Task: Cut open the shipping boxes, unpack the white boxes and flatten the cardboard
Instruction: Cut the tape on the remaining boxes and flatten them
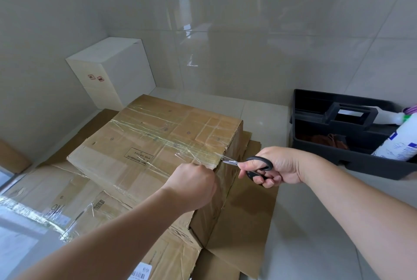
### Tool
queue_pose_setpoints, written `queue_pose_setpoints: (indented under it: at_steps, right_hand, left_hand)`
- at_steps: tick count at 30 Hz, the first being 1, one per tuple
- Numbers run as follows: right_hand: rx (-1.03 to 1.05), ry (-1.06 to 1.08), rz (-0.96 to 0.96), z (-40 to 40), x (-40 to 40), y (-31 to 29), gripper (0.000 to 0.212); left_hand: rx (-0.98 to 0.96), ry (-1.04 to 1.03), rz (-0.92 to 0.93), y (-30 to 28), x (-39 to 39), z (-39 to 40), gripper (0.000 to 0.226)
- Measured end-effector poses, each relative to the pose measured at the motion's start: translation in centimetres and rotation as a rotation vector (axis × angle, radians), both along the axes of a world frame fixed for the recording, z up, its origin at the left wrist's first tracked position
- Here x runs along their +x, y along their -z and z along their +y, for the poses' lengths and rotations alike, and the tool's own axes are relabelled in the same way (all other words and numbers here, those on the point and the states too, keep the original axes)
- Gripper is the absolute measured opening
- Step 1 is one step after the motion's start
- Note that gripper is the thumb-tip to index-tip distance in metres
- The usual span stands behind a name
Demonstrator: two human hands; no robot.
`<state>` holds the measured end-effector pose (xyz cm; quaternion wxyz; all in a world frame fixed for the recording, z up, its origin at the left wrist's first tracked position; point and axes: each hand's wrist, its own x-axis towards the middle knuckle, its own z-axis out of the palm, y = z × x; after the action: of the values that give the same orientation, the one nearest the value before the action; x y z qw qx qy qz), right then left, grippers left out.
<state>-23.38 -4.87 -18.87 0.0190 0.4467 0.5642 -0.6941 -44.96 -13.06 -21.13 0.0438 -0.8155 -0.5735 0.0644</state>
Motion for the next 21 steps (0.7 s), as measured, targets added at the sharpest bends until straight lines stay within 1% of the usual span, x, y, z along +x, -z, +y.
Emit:
queue_pose_setpoints:
  at_steps: [6,12,16,21]
  right_hand:
    - [0.052,-0.017,-0.037,-0.2,-0.8,0.6,0.066]
    - [0.042,-0.015,-0.038,-0.3,-1.4,1.1,0.073]
    - [0.061,-0.010,-0.034,-0.3,-1.4,1.3,0.060]
    - [0.092,-0.009,-0.026,-0.2,-1.4,1.3,0.054]
  left_hand:
    - [0.010,0.057,0.004,0.5,-0.2,-0.8,0.033]
    - [0.013,0.076,0.003,0.9,-0.4,-0.8,0.031]
    - [0.006,0.079,-0.004,1.0,-0.3,-0.8,0.031]
    - [-0.006,0.075,-0.007,1.0,-0.2,-0.9,0.031]
